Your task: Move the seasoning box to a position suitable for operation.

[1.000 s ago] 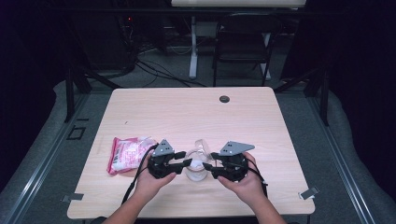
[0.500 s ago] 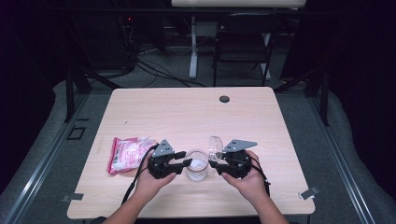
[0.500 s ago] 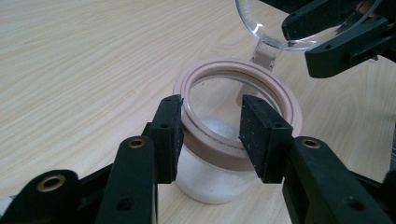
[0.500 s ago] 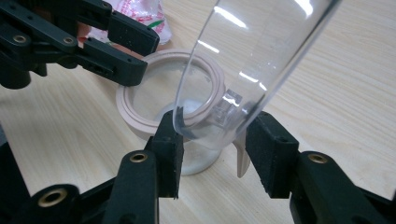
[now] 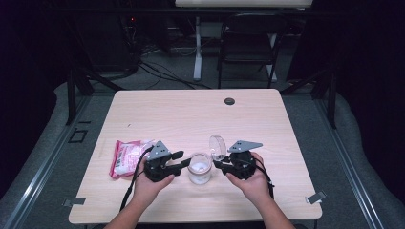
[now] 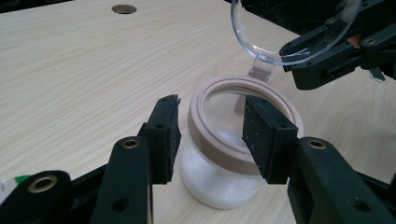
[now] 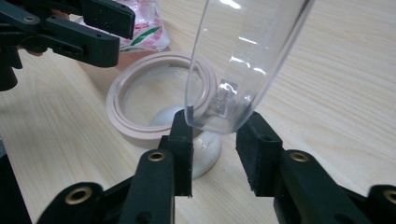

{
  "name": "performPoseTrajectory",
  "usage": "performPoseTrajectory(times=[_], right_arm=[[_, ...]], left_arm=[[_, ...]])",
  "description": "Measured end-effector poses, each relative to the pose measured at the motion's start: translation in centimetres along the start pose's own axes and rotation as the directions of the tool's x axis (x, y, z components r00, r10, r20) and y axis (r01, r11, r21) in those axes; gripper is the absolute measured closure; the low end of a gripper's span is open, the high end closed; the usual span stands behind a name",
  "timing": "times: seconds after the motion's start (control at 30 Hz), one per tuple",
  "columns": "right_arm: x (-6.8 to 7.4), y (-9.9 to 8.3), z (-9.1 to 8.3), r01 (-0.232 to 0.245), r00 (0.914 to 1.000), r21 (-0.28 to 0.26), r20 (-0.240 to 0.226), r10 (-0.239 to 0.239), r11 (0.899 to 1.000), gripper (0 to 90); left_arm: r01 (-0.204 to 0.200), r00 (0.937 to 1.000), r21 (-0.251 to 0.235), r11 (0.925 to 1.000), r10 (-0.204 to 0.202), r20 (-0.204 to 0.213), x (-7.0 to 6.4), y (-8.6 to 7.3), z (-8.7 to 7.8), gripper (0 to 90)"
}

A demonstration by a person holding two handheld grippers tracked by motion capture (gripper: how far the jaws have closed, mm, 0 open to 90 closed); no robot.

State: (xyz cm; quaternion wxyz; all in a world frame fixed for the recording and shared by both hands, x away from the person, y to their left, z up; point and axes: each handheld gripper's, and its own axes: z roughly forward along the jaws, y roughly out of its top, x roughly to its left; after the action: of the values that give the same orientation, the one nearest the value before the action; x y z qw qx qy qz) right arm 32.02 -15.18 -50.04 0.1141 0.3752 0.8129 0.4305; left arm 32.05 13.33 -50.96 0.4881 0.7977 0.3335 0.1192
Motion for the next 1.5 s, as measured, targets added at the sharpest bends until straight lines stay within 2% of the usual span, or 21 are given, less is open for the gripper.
performPoseTrajectory(times=[0.1, 0.2, 0.5, 0.7, 0.83, 0.97, 1.13, 1.27, 1.33, 1.4, 1.5], right_arm=[[-0.6, 0.2, 0.2, -0.020, 0.9995, 0.001, -0.023, 0.020, 1.000, 73.2], [-1.4, 0.3, 0.3, -0.061, 0.9972, -0.017, -0.045, 0.060, 0.998, 73.5], [-3.0, 0.9, 0.7, -0.121, 0.9918, -0.059, -0.047, 0.118, 0.991, 74.3], [-3.6, 1.3, 1.1, -0.131, 0.9909, -0.070, -0.042, 0.128, 0.989, 73.9], [-3.8, 1.4, 1.3, -0.135, 0.9899, -0.074, -0.053, 0.131, 0.988, 71.8], [-3.9, 1.5, 1.1, -0.115, 0.9929, -0.077, -0.040, 0.112, 0.990, 67.4], [-3.6, 1.6, 0.9, -0.099, 0.9948, -0.072, -0.031, 0.097, 0.993, 61.3], [-3.1, 1.5, 0.5, -0.055, 0.9985, -0.090, -0.003, 0.055, 0.994, 57.0], [-2.9, 1.5, 0.1, -0.044, 0.9989, -0.093, 0.013, 0.046, 0.995, 58.3], [-2.8, 1.4, -0.3, -0.043, 0.9990, -0.083, 0.009, 0.044, 0.996, 58.8], [-2.7, 1.3, -1.0, -0.059, 0.9979, -0.088, 0.022, 0.061, 0.994, 58.8]], left_arm=[[0.014, 0.9998, -0.008, 0.9999, -0.014, -0.017, 0.2, -0.3, -0.4, 56.2], [0.023, 0.9992, -0.013, 0.9997, -0.023, -0.034, 0.4, -0.5, -0.9, 55.9], [0.051, 0.9945, -0.017, 0.9986, -0.052, -0.091, 1.3, -1.3, -2.4, 55.5], [0.065, 0.9907, -0.019, 0.9977, -0.067, -0.118, 1.7, -1.7, -3.1, 55.5], [0.070, 0.9886, -0.021, 0.9973, -0.072, -0.132, 2.0, -1.9, -3.4, 54.9], [0.065, 0.9873, -0.026, 0.9975, -0.068, -0.144, 2.4, -1.9, -3.6, 54.9], [0.091, 0.9839, -0.039, 0.9951, -0.096, -0.150, 3.4, -1.8, -3.8, 54.9], [0.115, 0.9801, -0.054, 0.9919, -0.122, -0.156, 4.2, -1.6, -4.0, 54.3], [0.125, 0.9777, -0.074, 0.9893, -0.136, -0.160, 4.5, -1.5, -4.1, 54.3], [0.127, 0.9756, -0.080, 0.9887, -0.139, -0.170, 4.9, -1.3, -4.3, 54.3], [0.122, 0.9737, -0.094, 0.9881, -0.137, -0.182, 5.2, -0.9, -4.6, 54.2]])
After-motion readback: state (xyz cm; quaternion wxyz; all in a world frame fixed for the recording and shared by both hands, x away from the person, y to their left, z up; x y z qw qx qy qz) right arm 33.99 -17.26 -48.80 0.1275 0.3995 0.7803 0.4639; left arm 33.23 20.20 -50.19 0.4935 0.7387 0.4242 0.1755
